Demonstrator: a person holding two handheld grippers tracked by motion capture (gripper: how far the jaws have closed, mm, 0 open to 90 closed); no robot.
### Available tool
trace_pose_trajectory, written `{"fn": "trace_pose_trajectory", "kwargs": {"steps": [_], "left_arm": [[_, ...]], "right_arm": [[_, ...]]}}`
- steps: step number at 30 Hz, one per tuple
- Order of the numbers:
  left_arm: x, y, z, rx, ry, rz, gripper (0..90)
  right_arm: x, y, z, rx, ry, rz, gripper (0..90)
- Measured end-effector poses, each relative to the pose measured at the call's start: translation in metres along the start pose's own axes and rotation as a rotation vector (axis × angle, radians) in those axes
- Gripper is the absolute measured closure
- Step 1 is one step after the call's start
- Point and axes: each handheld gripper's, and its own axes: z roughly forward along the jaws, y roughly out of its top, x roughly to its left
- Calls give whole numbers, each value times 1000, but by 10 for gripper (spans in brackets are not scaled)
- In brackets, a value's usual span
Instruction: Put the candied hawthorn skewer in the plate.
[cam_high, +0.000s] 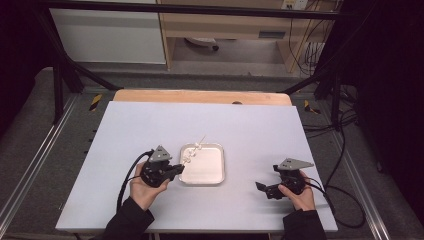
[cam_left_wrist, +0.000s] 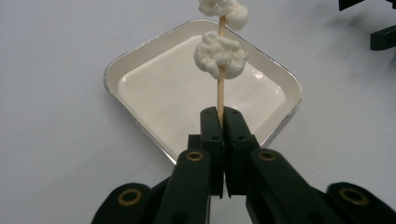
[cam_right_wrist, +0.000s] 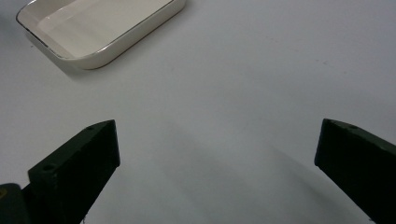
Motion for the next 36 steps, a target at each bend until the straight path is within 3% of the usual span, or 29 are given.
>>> {"fn": "trace_pose_trajectory", "kwargs": {"steps": [7, 20, 36], "left_arm": [[-4, 7, 21, 48, 20, -3, 882], [-7, 7, 46, 119, 63, -10, 881], [-12, 2, 60, 217, 103, 1, 877]], "right_arm": [[-3, -3, -3, 6, -11, 1, 6], [-4, -4, -4, 8, -22, 4, 6], [-4, -5, -3, 10, -19, 9, 6]]}}
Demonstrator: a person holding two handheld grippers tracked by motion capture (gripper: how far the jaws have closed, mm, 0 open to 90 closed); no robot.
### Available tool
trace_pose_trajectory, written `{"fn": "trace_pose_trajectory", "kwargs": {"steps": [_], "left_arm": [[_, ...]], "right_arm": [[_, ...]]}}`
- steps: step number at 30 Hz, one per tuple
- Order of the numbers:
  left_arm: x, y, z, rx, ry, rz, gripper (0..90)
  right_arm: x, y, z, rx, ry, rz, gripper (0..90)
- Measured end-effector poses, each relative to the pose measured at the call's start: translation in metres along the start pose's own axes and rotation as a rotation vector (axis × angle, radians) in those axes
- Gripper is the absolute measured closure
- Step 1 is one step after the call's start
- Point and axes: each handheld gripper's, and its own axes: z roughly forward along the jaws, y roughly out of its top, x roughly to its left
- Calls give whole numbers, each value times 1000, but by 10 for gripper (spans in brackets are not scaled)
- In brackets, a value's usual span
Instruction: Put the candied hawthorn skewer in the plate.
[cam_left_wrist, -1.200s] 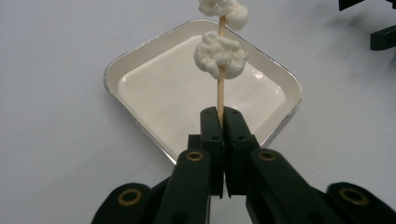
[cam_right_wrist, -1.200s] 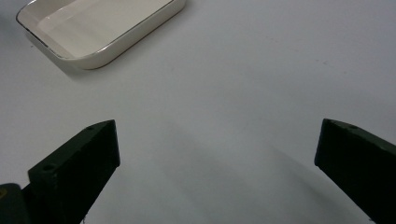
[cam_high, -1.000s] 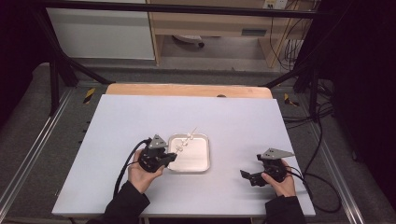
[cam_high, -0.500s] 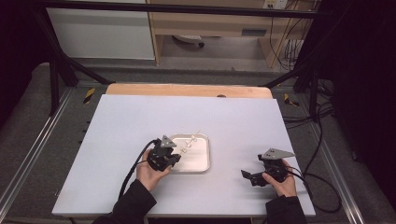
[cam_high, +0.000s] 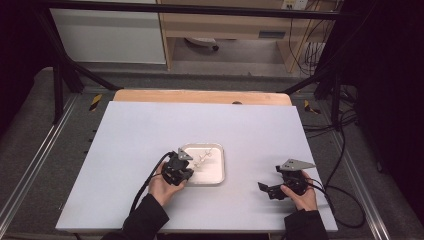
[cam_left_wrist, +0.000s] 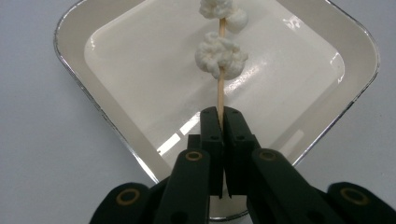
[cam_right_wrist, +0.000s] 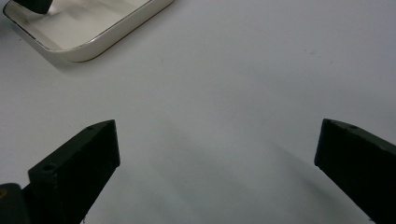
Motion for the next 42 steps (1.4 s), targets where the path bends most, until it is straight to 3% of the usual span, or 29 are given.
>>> {"fn": "trace_pose_trajectory", "kwargs": {"steps": [4, 9, 13, 16, 24, 32, 38, 42], "left_arm": [[-1, 1, 1, 6, 11, -6, 876], [-1, 1, 0, 14, 13, 14, 836], [1, 1, -7, -13, 0, 22, 784], [4, 1, -14, -33, -10, 38, 719], [15, -7, -36, -71, -51, 80, 446], [34, -27, -52, -92, -60, 58, 191], [51, -53, -61, -111, -32, 28, 114], [65, -73, -66, -134, -30, -13, 98]], "right_arm": [[0, 0, 0, 4, -1, -2, 6], [0, 0, 0, 1, 1, -1, 6], [0, 0, 0, 3, 1, -1, 6], [0, 0, 0, 4, 1, 0, 6], [0, 0, -1, 2, 3, 3, 6], [0, 0, 0, 1, 4, 4, 6], [0, 0, 0, 8, 4, 4, 6], [1, 0, 0, 6, 3, 7, 6]]}}
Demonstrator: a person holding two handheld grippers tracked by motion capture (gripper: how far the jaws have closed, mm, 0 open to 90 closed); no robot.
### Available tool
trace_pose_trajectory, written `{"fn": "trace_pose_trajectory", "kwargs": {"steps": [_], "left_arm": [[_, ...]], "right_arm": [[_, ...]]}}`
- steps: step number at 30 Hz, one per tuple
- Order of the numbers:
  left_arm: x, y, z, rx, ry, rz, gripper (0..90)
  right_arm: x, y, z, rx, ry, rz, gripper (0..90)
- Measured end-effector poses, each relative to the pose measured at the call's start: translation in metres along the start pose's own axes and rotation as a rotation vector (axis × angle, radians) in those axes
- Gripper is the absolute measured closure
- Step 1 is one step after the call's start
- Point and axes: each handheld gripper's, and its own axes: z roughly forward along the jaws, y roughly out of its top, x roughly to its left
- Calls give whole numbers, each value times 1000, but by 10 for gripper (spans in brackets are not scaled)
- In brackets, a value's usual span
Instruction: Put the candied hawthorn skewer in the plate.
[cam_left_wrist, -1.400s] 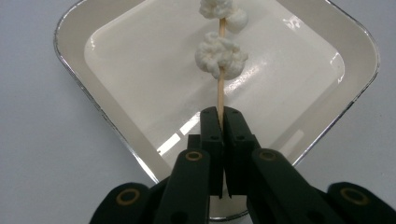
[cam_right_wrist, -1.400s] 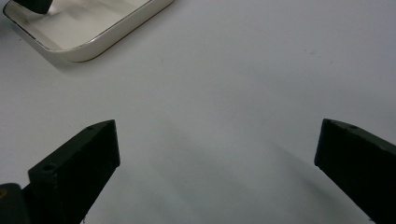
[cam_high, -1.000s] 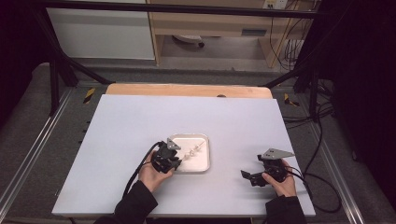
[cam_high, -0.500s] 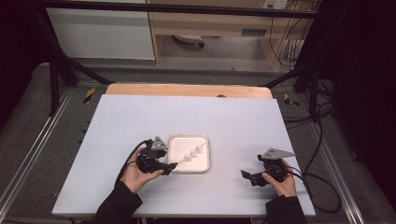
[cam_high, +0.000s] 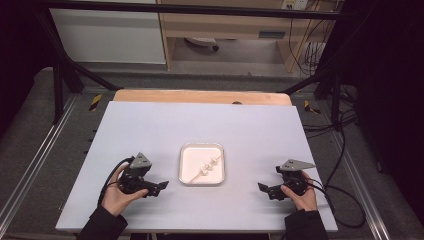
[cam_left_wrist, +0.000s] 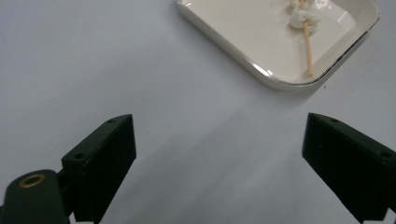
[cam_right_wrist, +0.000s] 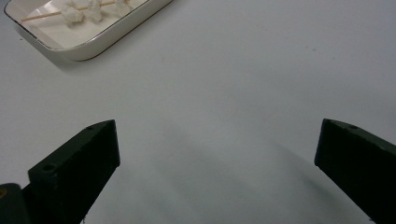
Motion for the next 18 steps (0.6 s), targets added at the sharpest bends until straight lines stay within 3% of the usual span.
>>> {"fn": "trace_pose_trajectory", "kwargs": {"steps": [8, 13, 18], "left_arm": [[18, -27, -12, -46, 53, -45, 84], [24, -36, -16, -48, 58, -60, 81], [23, -39, -14, -32, 58, -48, 81]], "right_arm": [[1, -1, 0, 8, 1, -4, 6], [1, -1, 0, 13, 7, -2, 6], [1, -2, 0, 18, 7, -4, 6]]}}
